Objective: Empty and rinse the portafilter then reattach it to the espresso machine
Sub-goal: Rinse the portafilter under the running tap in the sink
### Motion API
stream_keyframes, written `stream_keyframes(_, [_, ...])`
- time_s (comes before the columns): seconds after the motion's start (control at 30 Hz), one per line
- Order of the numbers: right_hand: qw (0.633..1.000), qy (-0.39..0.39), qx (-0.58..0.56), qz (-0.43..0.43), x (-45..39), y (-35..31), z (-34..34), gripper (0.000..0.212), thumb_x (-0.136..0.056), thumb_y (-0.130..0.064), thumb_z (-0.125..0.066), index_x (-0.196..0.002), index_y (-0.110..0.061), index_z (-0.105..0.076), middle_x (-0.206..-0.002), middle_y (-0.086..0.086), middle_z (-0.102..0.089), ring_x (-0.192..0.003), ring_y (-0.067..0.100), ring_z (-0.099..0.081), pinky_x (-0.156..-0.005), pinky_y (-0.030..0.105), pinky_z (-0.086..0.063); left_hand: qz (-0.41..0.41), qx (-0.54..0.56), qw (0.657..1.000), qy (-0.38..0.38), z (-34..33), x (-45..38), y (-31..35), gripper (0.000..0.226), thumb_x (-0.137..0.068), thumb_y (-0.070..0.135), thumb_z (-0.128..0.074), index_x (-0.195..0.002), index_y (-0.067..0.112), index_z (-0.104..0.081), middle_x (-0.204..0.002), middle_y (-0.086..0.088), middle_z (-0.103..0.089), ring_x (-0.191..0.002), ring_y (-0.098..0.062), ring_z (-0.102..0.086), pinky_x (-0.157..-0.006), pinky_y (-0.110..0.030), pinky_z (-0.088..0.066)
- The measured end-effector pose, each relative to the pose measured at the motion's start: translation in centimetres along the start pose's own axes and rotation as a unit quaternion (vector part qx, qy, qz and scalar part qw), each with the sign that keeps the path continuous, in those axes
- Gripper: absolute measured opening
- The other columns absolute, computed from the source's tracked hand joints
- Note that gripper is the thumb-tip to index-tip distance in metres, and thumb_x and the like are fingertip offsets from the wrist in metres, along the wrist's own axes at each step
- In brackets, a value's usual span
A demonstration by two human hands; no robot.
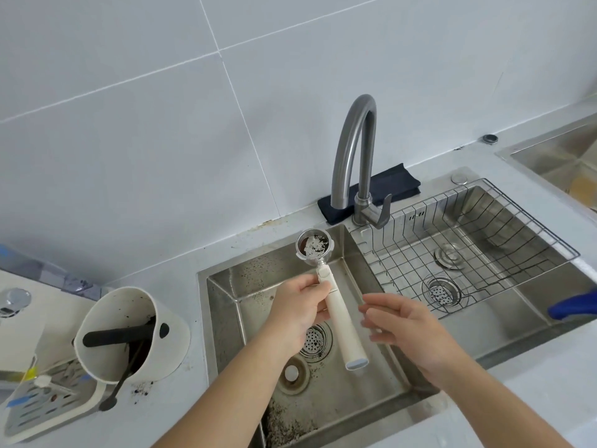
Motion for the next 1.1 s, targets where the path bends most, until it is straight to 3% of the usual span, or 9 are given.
stream_keyframes(0.13, [0.992, 0.058, 0.112, 0.016, -3.2, -2.8, 2.8, 0.027, -0.093, -0.013, -0.063, -0.120, -0.015, -0.067, -0.101, -0.003, -0.074, -0.088, 0.015, -0.072, -0.087, 0.037, -0.058, 0.017, -0.009, 1.000, -0.021, 0.1, -1.0, -0.2, 0.016, -0.092, 0.004, -0.059, -0.105, 0.006, -0.068, -0.090, -0.011, -0.068, -0.078, -0.022, -0.068, -0.071, -0.034, -0.060])
stream_keyframes(0.27, [0.963, 0.134, 0.220, 0.075, -6.2, -6.8, 4.4, 0.029, -0.094, -0.031, -0.061, -0.123, -0.027, -0.064, -0.107, -0.010, -0.071, -0.089, 0.011, -0.071, -0.073, 0.032, -0.059, 0.030, -0.017, 0.999, -0.031, 0.2, -1.8, -0.6, 0.017, -0.091, 0.003, -0.060, -0.106, 0.003, -0.068, -0.086, -0.010, -0.068, -0.073, -0.019, -0.068, -0.064, -0.029, -0.059])
stream_keyframes(0.33, [0.947, 0.163, 0.251, 0.115, -8.0, -8.6, 4.8, 0.035, -0.093, -0.033, -0.061, -0.127, -0.026, -0.062, -0.111, -0.011, -0.070, -0.098, 0.013, -0.069, -0.082, 0.036, -0.058, 0.035, -0.024, 0.999, -0.031, 0.3, -2.0, -0.8, 0.017, -0.090, 0.004, -0.061, -0.106, 0.003, -0.069, -0.087, -0.010, -0.069, -0.073, -0.018, -0.069, -0.062, -0.027, -0.057])
stream_keyframes(0.4, [0.938, 0.171, 0.271, 0.131, -9.9, -9.8, 4.8, 0.040, -0.093, -0.034, -0.060, -0.132, -0.024, -0.059, -0.114, -0.010, -0.069, -0.101, 0.014, -0.067, -0.086, 0.039, -0.057, 0.038, -0.024, 0.998, -0.032, 0.3, -2.2, -1.0, 0.016, -0.090, 0.004, -0.060, -0.104, 0.004, -0.069, -0.087, -0.010, -0.070, -0.073, -0.018, -0.069, -0.063, -0.027, -0.057])
stream_keyframes(0.57, [0.916, 0.198, 0.317, 0.148, -13.7, -11.8, 4.6, 0.048, -0.093, -0.034, -0.059, -0.137, -0.017, -0.055, -0.116, -0.003, -0.068, -0.092, 0.019, -0.064, -0.068, 0.030, -0.052, 0.039, -0.036, 0.998, -0.037, 0.5, -2.8, -1.1, 0.012, -0.090, 0.004, -0.061, -0.097, 0.008, -0.070, -0.084, -0.009, -0.070, -0.076, -0.021, -0.067, -0.064, -0.028, -0.058])
stream_keyframes(0.7, [0.883, 0.226, 0.370, 0.179, -15.1, -12.6, 4.2, 0.033, -0.092, -0.030, -0.061, -0.119, -0.011, -0.064, -0.101, 0.005, -0.071, -0.086, 0.022, -0.064, -0.073, 0.032, -0.052, 0.040, -0.034, 0.998, -0.035, 0.7, -3.1, -1.0, 0.015, -0.090, 0.005, -0.062, -0.101, 0.008, -0.070, -0.084, -0.006, -0.070, -0.074, -0.019, -0.067, -0.065, -0.029, -0.057])
stream_keyframes(0.8, [0.870, 0.235, 0.390, 0.187, -15.5, -12.7, 4.1, 0.022, -0.091, -0.025, -0.062, -0.106, -0.009, -0.067, -0.088, 0.007, -0.071, -0.077, 0.023, -0.065, -0.068, 0.031, -0.052, 0.041, -0.025, 0.998, -0.034, 0.7, -3.3, -0.9, 0.015, -0.090, 0.004, -0.062, -0.098, 0.012, -0.070, -0.084, -0.005, -0.069, -0.075, -0.020, -0.066, -0.067, -0.029, -0.057])
stream_keyframes(1.1, [0.862, 0.241, 0.398, 0.203, -15.5, -12.2, 4.5, 0.019, -0.092, -0.024, -0.061, -0.103, -0.010, -0.066, -0.085, 0.007, -0.071, -0.077, 0.023, -0.066, -0.068, 0.034, -0.055, 0.036, -0.049, 0.997, -0.055, -0.2, -3.4, -1.0, 0.017, -0.091, 0.005, -0.060, -0.100, 0.016, -0.071, -0.086, -0.002, -0.070, -0.077, -0.019, -0.066, -0.079, -0.038, -0.056])
Point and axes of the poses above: each hand's wrist, its own x-axis away from the middle knuckle, its own z-axis out of the back of the hand, y = z × x, the point moved 3 cm from there along -x, towards the middle knuckle
